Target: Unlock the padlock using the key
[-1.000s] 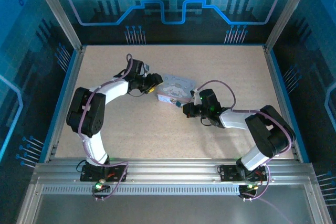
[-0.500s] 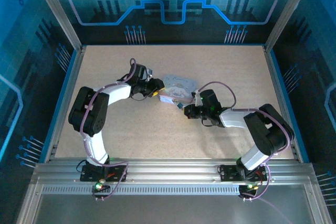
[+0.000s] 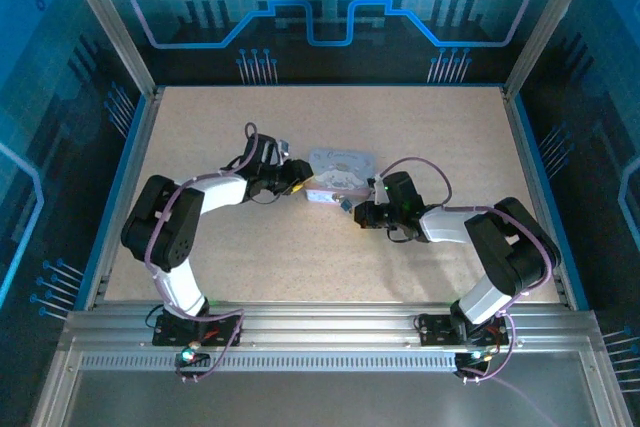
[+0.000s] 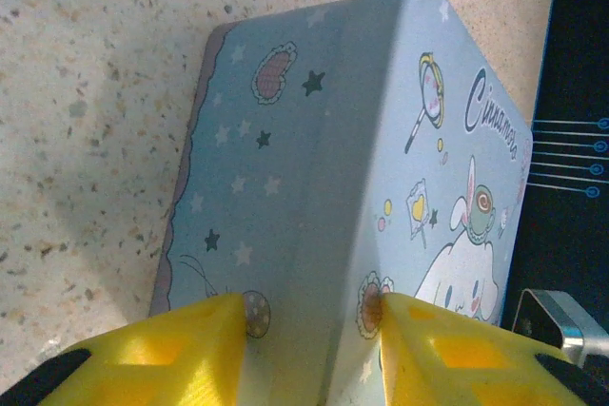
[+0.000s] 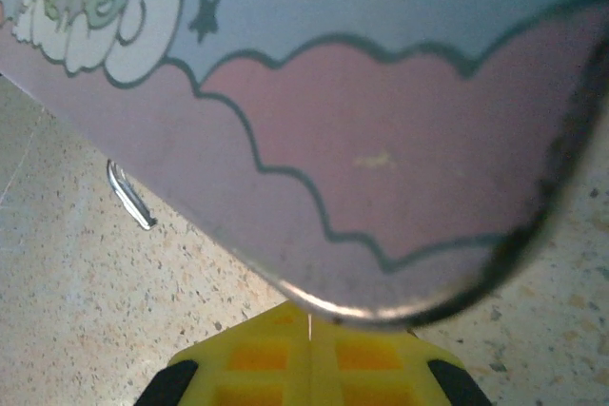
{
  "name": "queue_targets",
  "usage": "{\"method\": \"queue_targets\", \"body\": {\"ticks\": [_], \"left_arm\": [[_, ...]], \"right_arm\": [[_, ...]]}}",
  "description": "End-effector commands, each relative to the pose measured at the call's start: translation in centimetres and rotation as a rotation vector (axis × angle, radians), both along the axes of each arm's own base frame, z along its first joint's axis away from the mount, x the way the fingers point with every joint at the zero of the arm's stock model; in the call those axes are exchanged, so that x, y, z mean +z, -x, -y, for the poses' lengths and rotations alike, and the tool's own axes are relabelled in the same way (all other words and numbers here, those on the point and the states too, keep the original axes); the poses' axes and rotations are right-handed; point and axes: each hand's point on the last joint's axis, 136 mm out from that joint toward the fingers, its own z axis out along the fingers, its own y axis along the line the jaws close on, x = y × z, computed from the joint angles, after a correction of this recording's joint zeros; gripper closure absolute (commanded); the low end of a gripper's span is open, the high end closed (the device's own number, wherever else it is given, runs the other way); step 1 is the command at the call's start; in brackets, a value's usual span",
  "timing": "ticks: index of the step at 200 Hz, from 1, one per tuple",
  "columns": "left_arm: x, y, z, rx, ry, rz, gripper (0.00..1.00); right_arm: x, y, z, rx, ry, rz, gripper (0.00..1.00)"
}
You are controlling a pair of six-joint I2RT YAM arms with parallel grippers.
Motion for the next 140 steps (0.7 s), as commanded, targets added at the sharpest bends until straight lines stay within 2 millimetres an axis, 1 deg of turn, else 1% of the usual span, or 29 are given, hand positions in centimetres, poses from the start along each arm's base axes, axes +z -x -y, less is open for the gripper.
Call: {"method": "queue_targets", "body": {"ticks": [1,14,52,58,80,99,112,127,140], "left_arm": [[-3.6,3.6,-0.5,0.018,-0.052,-0.14,0.59],[-3.7,4.1,-0.5,0.023,-0.059,-0.139,0.59],[-3.9,5.1,-0.8,0.035,-0.065,-0.144,0.59],[-3.9,5.2,-0.8,0.036,-0.066,-0.145,0.59],[-3.9,5.6,-1.0,0.036,-0.071,-0.145,0.59],[-3.9,6.0,-1.1,0.036,-0.074,-0.145,0.59],[-4.0,6.3,-1.1,0.033,-0.076,-0.147,0.59],[-4.0,6.5,-1.1,0.032,-0.077,-0.146,0.59],[-3.9,6.6,-1.0,0.03,-0.074,-0.144,0.59]], "right_arm": [[-1.2,1.0,0.6,0.023,0.019,-0.035,0.97],[-1.2,1.1,0.7,0.028,0.022,-0.03,0.94],[-0.6,1.7,1.2,0.031,0.027,0.001,0.8],[-0.9,2.2,1.5,0.032,0.038,-0.018,0.77],[-0.1,2.5,1.8,0.037,0.037,0.004,0.73],[1.7,2.3,1.6,0.057,0.017,0.06,0.67],[3.3,1.9,1.7,0.063,0.004,0.105,0.61],[5.0,1.1,1.9,0.051,-0.016,0.151,0.53],[6.3,0.4,1.8,0.049,-0.05,0.176,0.49]]}}
